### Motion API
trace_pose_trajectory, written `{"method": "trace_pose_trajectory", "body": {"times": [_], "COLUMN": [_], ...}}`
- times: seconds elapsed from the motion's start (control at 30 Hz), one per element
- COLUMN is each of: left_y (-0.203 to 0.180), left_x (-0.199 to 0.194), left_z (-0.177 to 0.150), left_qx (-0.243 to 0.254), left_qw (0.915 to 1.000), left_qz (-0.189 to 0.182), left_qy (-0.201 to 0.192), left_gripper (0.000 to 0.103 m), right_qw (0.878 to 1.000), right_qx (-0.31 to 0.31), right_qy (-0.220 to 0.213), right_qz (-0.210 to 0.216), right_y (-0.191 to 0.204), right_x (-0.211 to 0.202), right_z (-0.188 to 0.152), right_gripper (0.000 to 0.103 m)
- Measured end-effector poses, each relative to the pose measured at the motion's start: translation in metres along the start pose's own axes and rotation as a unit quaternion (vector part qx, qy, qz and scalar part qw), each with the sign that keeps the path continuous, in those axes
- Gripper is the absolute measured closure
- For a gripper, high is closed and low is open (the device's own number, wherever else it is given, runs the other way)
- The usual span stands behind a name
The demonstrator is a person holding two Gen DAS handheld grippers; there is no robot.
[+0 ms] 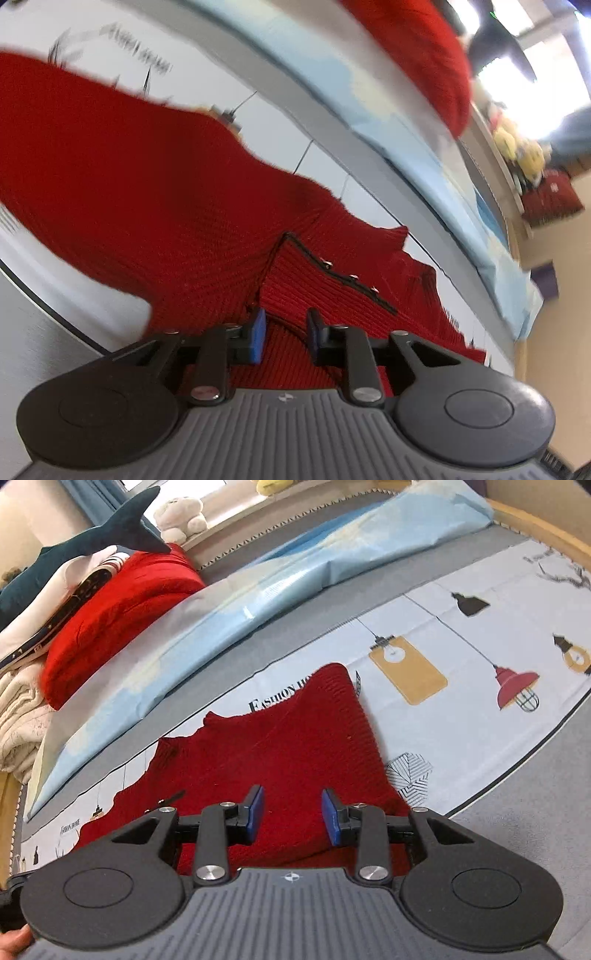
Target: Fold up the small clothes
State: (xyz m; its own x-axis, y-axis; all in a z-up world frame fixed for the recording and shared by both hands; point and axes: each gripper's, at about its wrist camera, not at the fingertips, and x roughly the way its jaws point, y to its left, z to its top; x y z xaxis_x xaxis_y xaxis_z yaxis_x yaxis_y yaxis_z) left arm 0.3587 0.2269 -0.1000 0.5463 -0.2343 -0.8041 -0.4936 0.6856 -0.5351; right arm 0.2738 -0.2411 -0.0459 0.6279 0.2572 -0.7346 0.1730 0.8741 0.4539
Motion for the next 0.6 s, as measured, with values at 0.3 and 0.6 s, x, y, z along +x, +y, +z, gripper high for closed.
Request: {"method": "trace_pose_trajectory", "body": {"times": [0.3,0.6], "left_y": [0.015,-0.028], "left_x": [0.041,-0.020], "left_z": [0.001,0.002], "left_qx": [-0.078,0.037], "left_qw": [0.9969,0.9862], "left_qz": [0.006,0.110], "left_qy": [-0.007,-0.118], "left_gripper": [0.072,0.096], "right_qw": [1.000,0.997], "right_qx": [0.030,0.071], "right_qy": [0.009,0.019], "right_qz": [-0.006,-0.007], "right_y": [-0.019,-0.022], "right_x": [0.005,0.027], "right_z": [0.008,0.013], "right_gripper": [0.066,0.066]}}
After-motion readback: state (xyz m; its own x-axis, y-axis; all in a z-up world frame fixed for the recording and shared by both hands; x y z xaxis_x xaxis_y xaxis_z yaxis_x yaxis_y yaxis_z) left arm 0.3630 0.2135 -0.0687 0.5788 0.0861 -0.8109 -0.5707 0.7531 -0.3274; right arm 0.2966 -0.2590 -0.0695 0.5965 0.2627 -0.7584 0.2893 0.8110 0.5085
